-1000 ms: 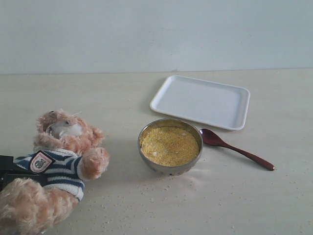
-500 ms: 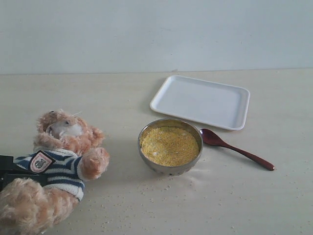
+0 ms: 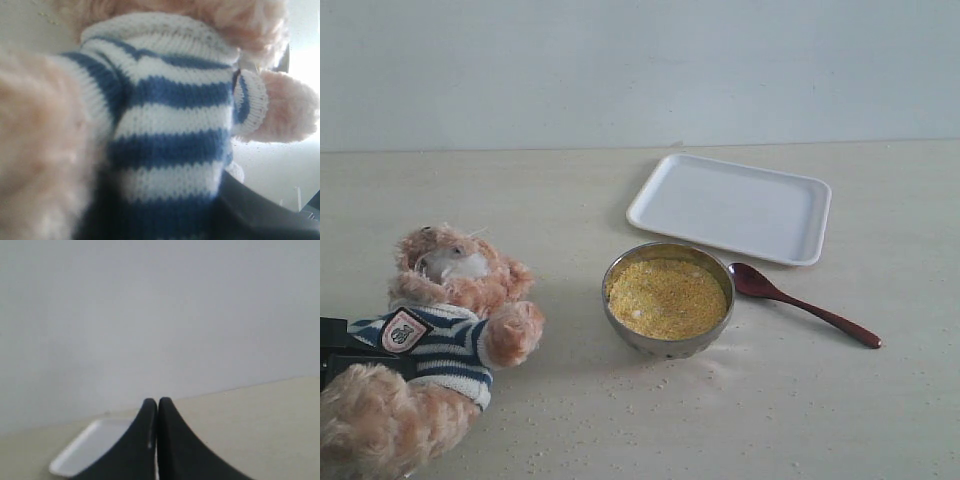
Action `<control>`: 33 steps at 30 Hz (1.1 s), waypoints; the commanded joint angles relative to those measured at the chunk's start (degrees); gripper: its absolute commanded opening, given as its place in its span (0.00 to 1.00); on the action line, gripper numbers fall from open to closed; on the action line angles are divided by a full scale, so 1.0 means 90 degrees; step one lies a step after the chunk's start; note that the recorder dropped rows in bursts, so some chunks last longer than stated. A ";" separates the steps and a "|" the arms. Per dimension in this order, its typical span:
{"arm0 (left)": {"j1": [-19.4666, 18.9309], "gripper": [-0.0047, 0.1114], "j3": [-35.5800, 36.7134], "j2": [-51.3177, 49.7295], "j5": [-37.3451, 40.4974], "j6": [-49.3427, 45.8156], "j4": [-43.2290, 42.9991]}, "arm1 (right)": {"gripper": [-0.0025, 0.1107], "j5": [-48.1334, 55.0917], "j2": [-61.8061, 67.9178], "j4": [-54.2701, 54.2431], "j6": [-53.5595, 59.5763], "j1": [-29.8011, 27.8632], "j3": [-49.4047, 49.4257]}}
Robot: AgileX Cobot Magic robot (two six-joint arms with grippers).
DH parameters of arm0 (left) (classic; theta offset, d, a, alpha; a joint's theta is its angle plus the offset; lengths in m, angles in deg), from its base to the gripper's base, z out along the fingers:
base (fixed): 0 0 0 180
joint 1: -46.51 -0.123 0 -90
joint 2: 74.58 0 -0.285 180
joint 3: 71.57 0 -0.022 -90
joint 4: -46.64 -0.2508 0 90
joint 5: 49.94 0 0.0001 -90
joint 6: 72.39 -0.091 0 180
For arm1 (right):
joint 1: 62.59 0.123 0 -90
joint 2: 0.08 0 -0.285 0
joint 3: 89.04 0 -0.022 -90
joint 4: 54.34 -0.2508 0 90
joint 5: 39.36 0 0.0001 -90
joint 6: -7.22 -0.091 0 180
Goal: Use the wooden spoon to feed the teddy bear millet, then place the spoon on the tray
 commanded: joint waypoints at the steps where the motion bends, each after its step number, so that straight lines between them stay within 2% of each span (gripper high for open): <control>1: -0.0018 0.08 0.0030 0.0080 0.0085 -0.0051 0.0053 | 0.02 -0.0748 -0.0027 -0.0736 -0.1084 -0.0010 -0.0007; 4: -0.0018 0.08 0.0030 0.0080 0.0085 -0.0060 0.0053 | 0.02 -0.1301 -0.0027 -0.0736 -0.1671 -0.0010 -0.0007; 6: -0.0018 0.08 0.0030 0.0080 0.0085 -0.0060 0.0053 | 0.02 -0.1211 -0.0027 -0.0613 -0.1741 -0.0010 -0.0007; 10: -0.0018 0.08 0.0030 0.0080 0.0072 -0.0057 0.0053 | 0.02 0.0736 0.0347 0.0667 -0.1696 -0.0010 -0.1095; 13: -0.0018 0.08 0.0030 0.0080 0.0072 -0.0057 0.0053 | 0.02 0.2475 0.1451 0.0758 -0.0350 -0.0010 -0.2211; 16: -0.0018 0.08 0.0030 0.0080 0.0072 -0.0057 0.0053 | 0.02 0.3844 0.3213 -0.0286 0.1950 -0.0010 -0.3386; 19: -0.0018 0.08 0.0030 0.0080 0.0072 -0.0057 0.0053 | 0.02 0.4828 0.4820 -0.1133 0.3685 0.0062 -0.4441; 22: -0.0018 0.08 0.0030 0.0080 0.0072 -0.0057 0.0053 | 0.02 0.5533 0.6394 -0.0801 0.4008 0.0062 -0.5306; 26: -0.0018 0.08 0.0030 0.0080 0.0072 -0.0057 0.0053 | 0.05 0.5646 0.8180 -0.0767 0.4232 0.0062 -0.6062; 27: -0.0018 0.08 0.0030 0.0080 0.0072 -0.0057 0.0053 | 0.09 0.5742 0.8564 -0.0756 0.4249 0.0062 -0.6200; 29: -0.0018 0.08 0.0030 0.0080 0.0072 -0.0057 0.0053 | 0.28 0.5996 0.9407 -0.0744 0.4249 0.0062 -0.6407; 30: -0.0018 0.08 0.0030 0.0080 0.0072 -0.0057 0.0053 | 0.45 0.5922 0.9778 -0.0770 0.4249 0.0062 -0.6432; 31: -0.0018 0.08 0.0030 0.0080 0.0072 -0.0057 0.0053 | 0.54 0.5782 0.9929 -0.0797 0.4266 0.0062 -0.6432; 32: -0.0018 0.08 0.0030 0.0080 0.0072 -0.0057 0.0053 | 0.60 0.5612 1.0159 -0.0786 0.4526 0.0132 -0.6448; 33: -0.0018 0.08 0.0030 0.0080 0.0072 -0.0057 0.0053 | 0.59 0.5550 1.0248 -0.0773 0.4772 0.0217 -0.6447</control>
